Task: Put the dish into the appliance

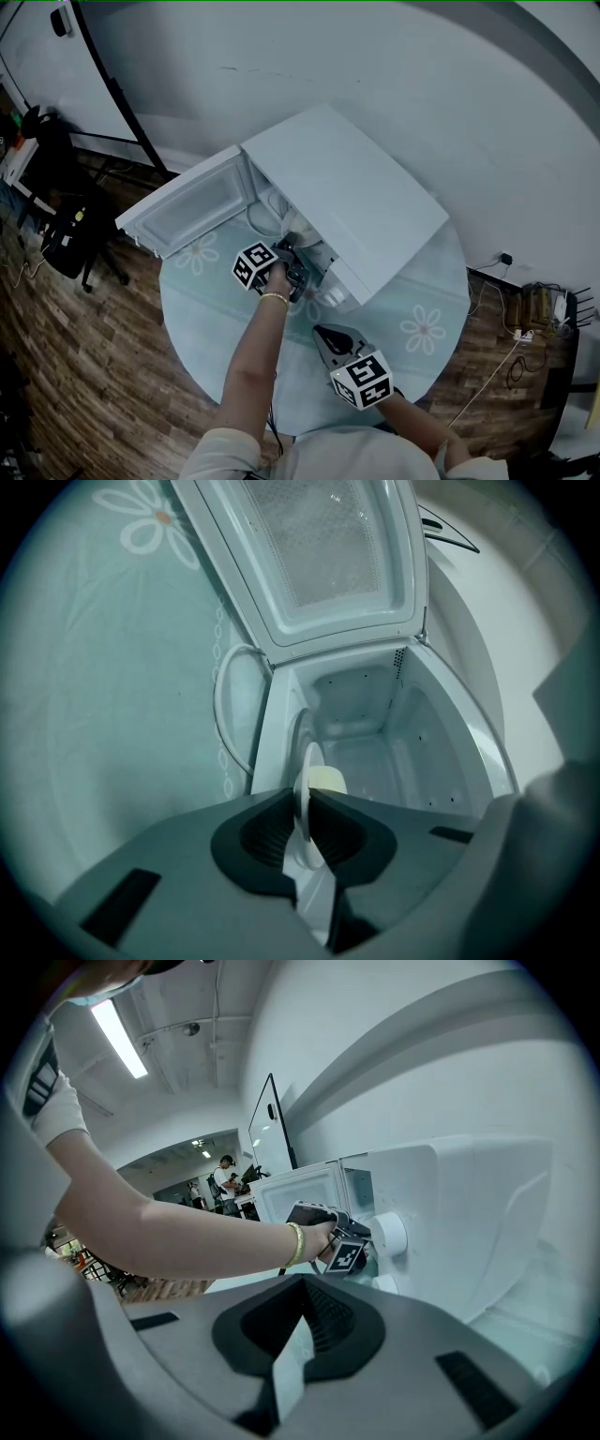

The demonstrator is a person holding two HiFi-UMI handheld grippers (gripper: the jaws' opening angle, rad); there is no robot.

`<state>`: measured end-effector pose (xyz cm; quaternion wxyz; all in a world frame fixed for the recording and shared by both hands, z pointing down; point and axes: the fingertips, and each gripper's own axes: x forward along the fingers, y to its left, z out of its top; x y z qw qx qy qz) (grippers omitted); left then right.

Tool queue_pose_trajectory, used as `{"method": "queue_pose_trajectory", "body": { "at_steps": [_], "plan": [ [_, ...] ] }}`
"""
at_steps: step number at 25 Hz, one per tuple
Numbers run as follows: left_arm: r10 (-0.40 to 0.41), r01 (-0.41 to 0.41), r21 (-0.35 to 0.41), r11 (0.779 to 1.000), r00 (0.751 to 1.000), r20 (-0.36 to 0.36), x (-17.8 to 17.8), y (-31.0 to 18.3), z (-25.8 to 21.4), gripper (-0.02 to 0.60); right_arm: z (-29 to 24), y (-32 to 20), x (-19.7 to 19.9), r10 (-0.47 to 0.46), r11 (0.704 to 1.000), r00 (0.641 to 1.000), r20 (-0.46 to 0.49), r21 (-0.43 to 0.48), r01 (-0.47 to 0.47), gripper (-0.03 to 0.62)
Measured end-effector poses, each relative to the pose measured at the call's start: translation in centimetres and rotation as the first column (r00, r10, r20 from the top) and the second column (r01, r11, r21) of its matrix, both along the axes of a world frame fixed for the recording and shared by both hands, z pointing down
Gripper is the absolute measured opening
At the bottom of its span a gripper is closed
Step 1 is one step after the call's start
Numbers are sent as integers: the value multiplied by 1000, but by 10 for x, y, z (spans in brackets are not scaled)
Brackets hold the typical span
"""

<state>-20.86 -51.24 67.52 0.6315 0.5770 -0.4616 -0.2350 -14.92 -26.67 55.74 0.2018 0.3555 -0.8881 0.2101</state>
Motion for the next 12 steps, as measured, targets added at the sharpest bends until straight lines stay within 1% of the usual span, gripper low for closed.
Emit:
{"method": "queue_pose_trajectory", "body": {
  "at_steps": [7,10,12],
  "plan": [
    [-22,23,-20,1000,998,59,2,-8,1,52,3,0,1,10,1000,1000,-1,-8,-10,5],
    [-28,29,-19,999,998,57,1,-9,1,52,5,2,2,13,1000,1000,-1,-11,-13,5],
    [-23,24,-5,1000,999,45,2,-10,-2,52,4,2,1,12,1000,1000,1,-8,-12,5]
  ]
}}
